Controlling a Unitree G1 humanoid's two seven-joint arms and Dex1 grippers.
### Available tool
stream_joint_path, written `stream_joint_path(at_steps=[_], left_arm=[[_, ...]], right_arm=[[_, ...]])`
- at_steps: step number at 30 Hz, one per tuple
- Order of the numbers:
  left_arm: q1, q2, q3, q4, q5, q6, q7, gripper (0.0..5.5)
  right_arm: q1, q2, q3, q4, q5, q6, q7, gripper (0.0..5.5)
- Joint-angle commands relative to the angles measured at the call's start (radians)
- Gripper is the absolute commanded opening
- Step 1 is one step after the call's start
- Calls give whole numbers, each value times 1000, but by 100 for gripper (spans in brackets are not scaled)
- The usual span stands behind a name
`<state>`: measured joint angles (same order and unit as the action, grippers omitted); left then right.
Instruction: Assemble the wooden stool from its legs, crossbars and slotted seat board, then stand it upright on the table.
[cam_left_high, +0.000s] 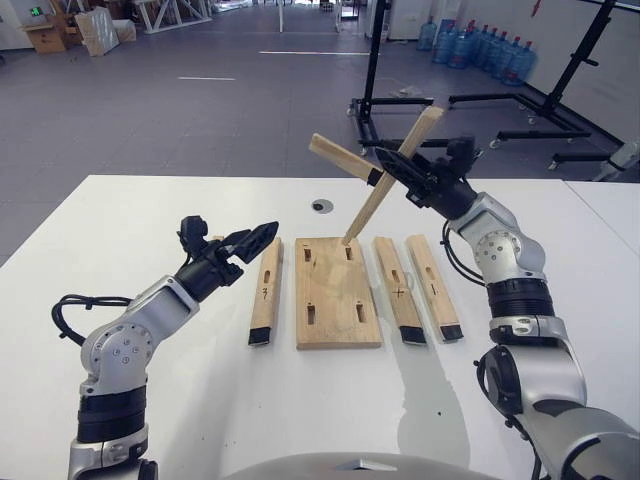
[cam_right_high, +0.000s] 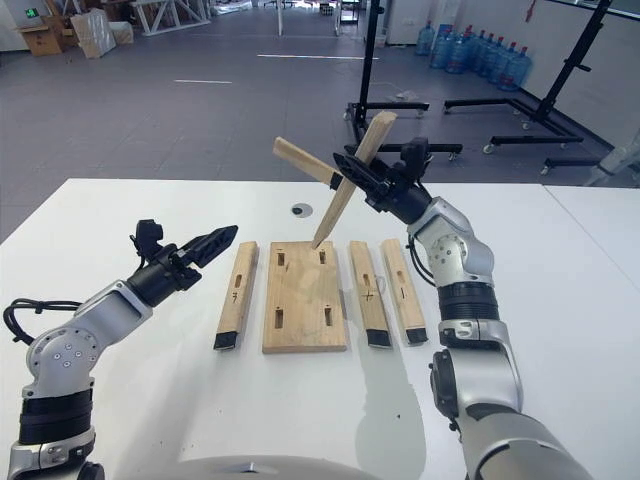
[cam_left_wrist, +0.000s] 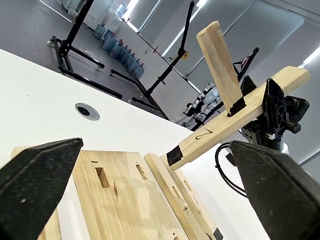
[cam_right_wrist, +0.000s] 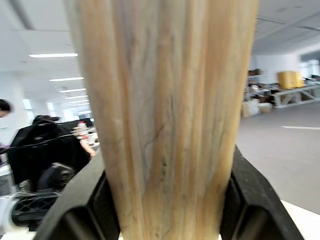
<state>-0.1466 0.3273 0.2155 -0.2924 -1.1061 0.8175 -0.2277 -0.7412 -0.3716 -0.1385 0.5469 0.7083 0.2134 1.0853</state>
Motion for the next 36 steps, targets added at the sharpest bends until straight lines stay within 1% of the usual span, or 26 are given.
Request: stream_joint_path(at_steps=[1, 3, 8, 14, 20, 31, 36], left_arm=[[8, -12, -5, 2, 24, -3, 0, 539], [12, -15, -6, 3, 31, -1, -5, 539], [21, -20, -12, 6, 46, 3, -14, 539], [23, -18, -17, -29, 21, 25, -30, 539], [18, -22, -24, -31, 25, 30, -34, 539], [16, -33, -25, -28, 27, 27, -33, 539], [16, -33, -27, -26, 28, 33, -32, 539]], right_arm=[[-96, 16, 20, 149, -113, -234, 161, 205], [-121, 23, 27, 203, -166, -372, 238, 205], [-165, 45, 56, 347, -253, -555, 406, 205], [-179, 36, 85, 505, -373, -690, 459, 205], [-225, 34, 39, 614, -388, -701, 449, 205], [-333, 31, -153, 654, -263, -533, 456, 205], [-278, 45, -124, 656, -325, -591, 485, 205]])
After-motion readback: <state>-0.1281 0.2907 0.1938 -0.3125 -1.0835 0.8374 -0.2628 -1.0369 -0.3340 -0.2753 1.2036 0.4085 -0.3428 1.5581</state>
